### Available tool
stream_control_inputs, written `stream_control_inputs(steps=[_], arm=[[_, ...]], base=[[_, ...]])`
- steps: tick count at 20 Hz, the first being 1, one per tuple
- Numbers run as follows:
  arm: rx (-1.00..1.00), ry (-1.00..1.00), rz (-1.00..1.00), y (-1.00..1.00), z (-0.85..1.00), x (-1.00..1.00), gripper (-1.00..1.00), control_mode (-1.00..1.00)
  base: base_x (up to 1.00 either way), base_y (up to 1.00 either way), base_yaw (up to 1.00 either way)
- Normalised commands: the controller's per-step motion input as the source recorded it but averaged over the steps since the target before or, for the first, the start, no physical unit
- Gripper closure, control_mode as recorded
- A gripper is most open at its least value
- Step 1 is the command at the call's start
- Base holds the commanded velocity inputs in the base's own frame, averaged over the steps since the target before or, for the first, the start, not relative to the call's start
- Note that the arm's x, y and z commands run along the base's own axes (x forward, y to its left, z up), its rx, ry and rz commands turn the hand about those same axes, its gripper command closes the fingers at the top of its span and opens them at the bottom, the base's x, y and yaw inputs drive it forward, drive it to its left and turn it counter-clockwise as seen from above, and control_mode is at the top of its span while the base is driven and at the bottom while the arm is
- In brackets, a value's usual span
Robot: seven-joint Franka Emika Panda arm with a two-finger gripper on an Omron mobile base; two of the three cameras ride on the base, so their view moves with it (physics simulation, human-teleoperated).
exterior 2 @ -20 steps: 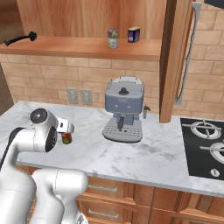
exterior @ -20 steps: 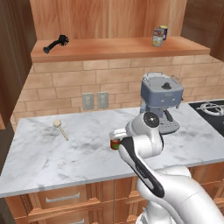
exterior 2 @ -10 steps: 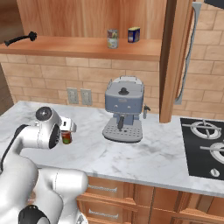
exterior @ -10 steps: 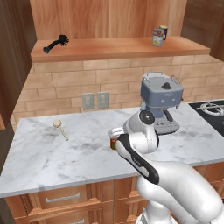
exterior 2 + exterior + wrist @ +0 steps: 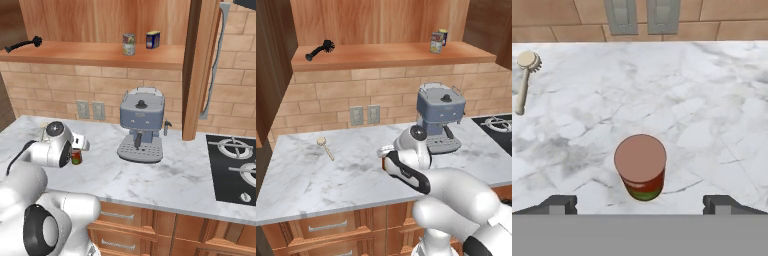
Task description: Pick the cans from the counter and place them in their designated side in the cabinet.
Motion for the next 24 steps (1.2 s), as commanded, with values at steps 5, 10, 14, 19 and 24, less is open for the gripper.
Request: stream_control_inputs(steps=[5,10,14,19,24], arm=[[0.0,0.02,0.0,0.06,-0.21,0.21,-1.0,-1.0],[0.0,0.02,0.0,0.05,-0.22,0.17,-1.0,-1.0],[0.0,0.01,0.0,0.04,-0.22,0.14,-1.0,-1.0],[0.0,0.0,0.0,0.03,-0.23,0.14,-1.0,-1.0],[0.0,0.0,0.0,0.01,-0.24,0.17,-1.0,-1.0]], base=[[0.0,0.0,0.0],[0.0,0.0,0.0],[0.0,0.0,0.0],[0.0,0.0,0.0],[0.0,0.0,0.0]])
